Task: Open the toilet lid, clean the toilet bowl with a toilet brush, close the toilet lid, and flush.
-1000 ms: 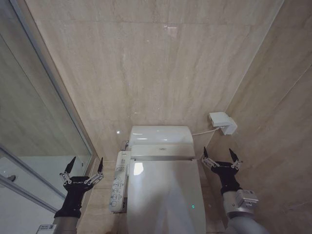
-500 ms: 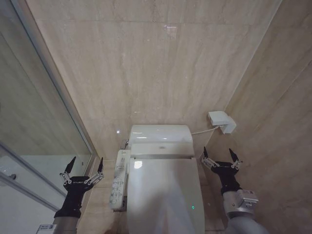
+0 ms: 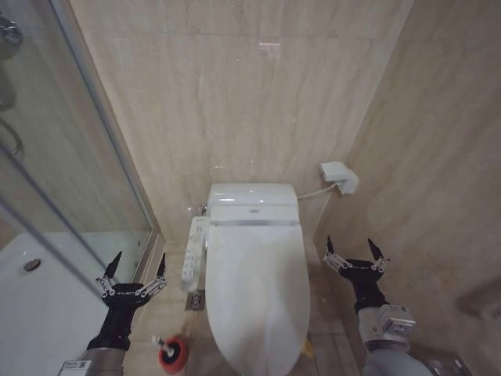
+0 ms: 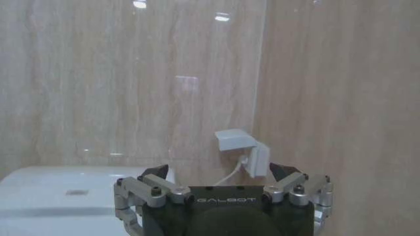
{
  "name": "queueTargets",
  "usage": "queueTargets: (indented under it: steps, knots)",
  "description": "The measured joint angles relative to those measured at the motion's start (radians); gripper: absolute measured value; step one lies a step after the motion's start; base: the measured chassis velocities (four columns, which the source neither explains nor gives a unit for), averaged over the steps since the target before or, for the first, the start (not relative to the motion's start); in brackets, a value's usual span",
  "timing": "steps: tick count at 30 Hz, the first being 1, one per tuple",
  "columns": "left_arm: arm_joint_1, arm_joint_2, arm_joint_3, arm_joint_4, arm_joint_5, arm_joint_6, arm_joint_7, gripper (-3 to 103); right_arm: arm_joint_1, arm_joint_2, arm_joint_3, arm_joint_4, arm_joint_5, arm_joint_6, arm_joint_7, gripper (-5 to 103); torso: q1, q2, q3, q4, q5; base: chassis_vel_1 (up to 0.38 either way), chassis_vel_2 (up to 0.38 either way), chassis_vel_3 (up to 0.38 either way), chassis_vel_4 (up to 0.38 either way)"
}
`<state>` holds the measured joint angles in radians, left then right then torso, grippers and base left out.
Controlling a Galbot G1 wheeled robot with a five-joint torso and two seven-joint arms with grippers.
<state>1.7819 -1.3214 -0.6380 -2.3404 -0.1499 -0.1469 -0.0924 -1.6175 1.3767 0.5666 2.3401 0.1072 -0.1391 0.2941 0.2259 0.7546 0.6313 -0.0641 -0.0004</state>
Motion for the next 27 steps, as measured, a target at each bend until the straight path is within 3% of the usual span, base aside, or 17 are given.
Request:
queueTargets:
  steps: [6, 19, 27]
  knots:
    - [0.000, 0.000, 0.000, 0.000, 0.000, 0.000, 0.000, 100, -0.001, 0.000, 0.000, 0.000, 0.000, 0.000, 0.000, 100, -0.001, 0.000, 0.000, 0.0003, 0.0002, 0.189, -0.175, -0.197, 0.181]
    - [0.000, 0.000, 0.000, 0.000, 0.000, 0.000, 0.000, 100, 0.000, 0.000, 0.000, 0.000, 0.000, 0.000, 0.000, 100, 0.001, -0.001, 0.000, 0.0000, 0.0003, -0.008, 0.013, 0.003, 0.004]
    - [0.000, 0.000, 0.000, 0.000, 0.000, 0.000, 0.000, 100, 0.000, 0.000, 0.000, 0.000, 0.000, 0.000, 0.000, 100, 0.000, 0.000, 0.000, 0.0001, 0.0006, 0.190, -0.195, -0.174, 0.174]
